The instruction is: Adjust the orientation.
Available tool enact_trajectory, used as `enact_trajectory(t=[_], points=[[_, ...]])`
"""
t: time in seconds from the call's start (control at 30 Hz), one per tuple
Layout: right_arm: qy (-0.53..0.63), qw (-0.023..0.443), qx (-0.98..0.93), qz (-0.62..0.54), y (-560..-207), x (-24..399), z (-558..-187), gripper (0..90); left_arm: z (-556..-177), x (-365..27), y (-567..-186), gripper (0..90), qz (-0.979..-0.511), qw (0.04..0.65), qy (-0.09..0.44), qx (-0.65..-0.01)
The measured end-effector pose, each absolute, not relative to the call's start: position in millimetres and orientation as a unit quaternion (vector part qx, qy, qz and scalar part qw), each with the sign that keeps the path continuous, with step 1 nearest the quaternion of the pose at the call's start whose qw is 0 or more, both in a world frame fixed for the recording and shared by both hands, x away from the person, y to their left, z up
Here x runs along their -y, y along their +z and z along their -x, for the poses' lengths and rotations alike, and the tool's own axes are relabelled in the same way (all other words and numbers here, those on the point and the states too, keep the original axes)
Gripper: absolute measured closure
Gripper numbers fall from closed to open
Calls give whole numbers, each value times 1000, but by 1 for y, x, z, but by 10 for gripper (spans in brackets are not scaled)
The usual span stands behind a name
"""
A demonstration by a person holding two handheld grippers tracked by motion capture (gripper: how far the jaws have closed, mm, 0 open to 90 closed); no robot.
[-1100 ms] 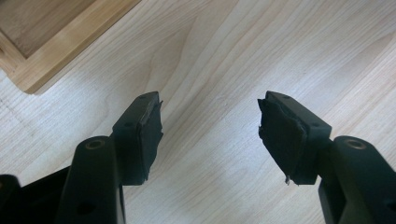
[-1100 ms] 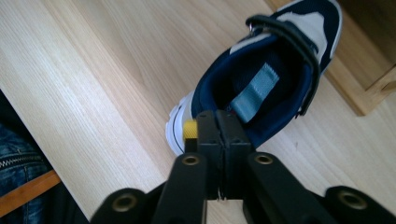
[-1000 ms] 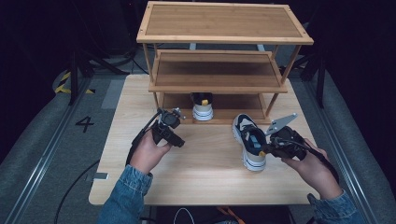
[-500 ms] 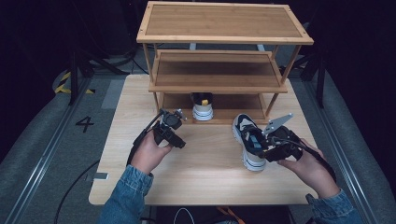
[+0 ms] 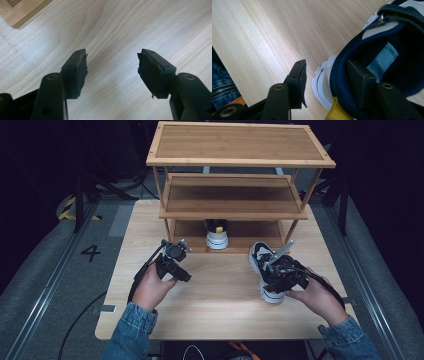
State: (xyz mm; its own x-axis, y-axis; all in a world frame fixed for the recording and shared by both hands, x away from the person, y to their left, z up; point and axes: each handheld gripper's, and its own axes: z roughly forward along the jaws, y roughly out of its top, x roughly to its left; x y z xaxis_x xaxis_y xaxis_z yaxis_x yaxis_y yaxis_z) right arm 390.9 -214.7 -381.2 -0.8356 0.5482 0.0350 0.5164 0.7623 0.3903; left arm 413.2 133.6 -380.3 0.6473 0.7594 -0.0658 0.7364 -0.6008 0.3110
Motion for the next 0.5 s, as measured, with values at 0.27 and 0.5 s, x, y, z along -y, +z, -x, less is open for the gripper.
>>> enact_trajectory(t=[0.27,0.5], points=[[196,43,-937,-285,-381,208,-390,513,-413,-133,-383,391,-896,150,36,-417],[178,13,-940,-292,-383,213,-389,580,-415,-130,-386,391,-895,150,32,-419]])
